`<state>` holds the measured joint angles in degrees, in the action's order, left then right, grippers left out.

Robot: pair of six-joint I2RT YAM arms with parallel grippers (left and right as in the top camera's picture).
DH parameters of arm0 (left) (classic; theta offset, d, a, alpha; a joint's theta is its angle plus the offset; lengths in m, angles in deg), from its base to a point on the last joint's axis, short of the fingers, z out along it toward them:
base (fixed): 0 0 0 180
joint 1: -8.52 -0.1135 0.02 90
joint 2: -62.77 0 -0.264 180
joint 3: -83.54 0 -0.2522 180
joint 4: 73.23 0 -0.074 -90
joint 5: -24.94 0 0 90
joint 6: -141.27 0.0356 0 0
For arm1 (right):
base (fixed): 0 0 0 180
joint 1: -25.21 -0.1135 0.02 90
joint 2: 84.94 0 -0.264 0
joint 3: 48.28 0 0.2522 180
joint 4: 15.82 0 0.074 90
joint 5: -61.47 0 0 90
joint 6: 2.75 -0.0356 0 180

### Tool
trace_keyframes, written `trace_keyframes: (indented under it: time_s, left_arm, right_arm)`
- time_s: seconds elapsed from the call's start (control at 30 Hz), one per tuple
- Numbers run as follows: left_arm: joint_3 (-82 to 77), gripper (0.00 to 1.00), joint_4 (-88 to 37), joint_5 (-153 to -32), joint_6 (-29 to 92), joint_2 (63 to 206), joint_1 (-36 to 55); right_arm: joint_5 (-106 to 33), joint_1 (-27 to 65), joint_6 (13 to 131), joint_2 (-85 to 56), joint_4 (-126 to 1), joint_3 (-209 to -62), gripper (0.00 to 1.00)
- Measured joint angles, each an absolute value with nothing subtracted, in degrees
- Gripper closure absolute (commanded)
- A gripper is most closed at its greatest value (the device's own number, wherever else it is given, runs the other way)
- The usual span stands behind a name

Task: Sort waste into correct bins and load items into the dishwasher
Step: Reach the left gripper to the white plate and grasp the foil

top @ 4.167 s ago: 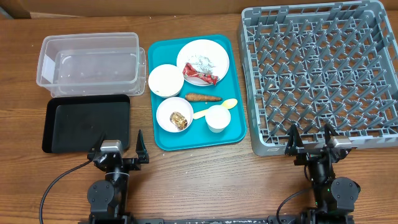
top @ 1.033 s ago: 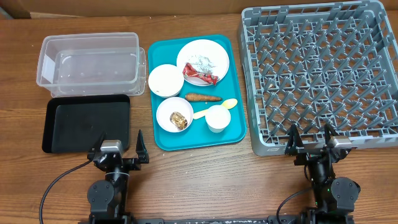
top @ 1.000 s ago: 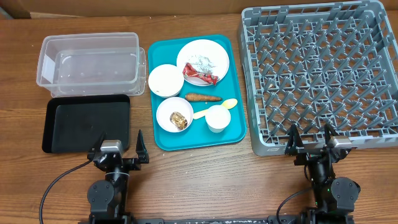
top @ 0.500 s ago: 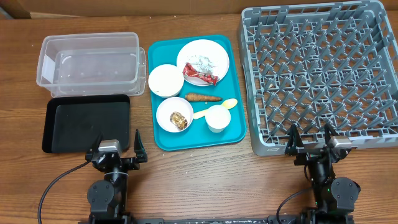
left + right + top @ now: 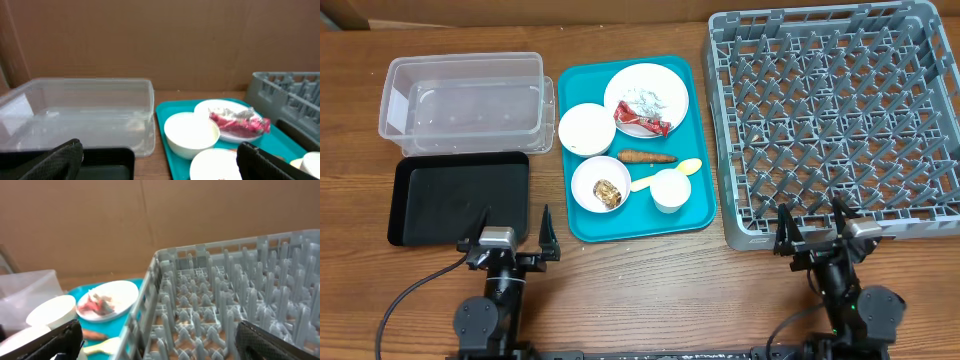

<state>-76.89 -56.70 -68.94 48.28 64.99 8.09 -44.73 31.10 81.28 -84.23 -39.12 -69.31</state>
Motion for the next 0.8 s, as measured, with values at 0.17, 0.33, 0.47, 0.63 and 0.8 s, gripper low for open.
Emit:
trace_keyframes:
  time_s: [0.17, 0.33, 0.47, 0.63, 0.8]
  left_arm:
    - [-60.81, 0.0, -51.02, -69.62, 49.18, 74.93, 8.09]
    - [-40.76, 0.0, -40.0, -71.91, 50.19, 92.22, 8.09]
    - [-23.23, 0.0, -28.79, -74.86, 50.36, 108.61, 8.11]
    - [3.48, 0.0, -13.19, -76.46, 50.38, 131.08, 10.41]
    - [24.98, 0.0, -0.81, -76.0, 50.36, 149.75, 15.56]
  right_arm:
    - [-44.6, 31.1, 81.28, -81.01, -45.53, -83.12, 0.0]
    - [-44.6, 31.1, 81.34, -71.57, -54.38, -97.13, 0.0]
    - [-44.41, 31.1, 81.32, -61.78, -61.72, -106.75, 0.0]
    - [-44.12, 31.1, 81.32, -47.68, -72.08, -119.73, 0.0]
    - [-44.1, 31.1, 81.3, -33.76, -83.97, -131.97, 0.0]
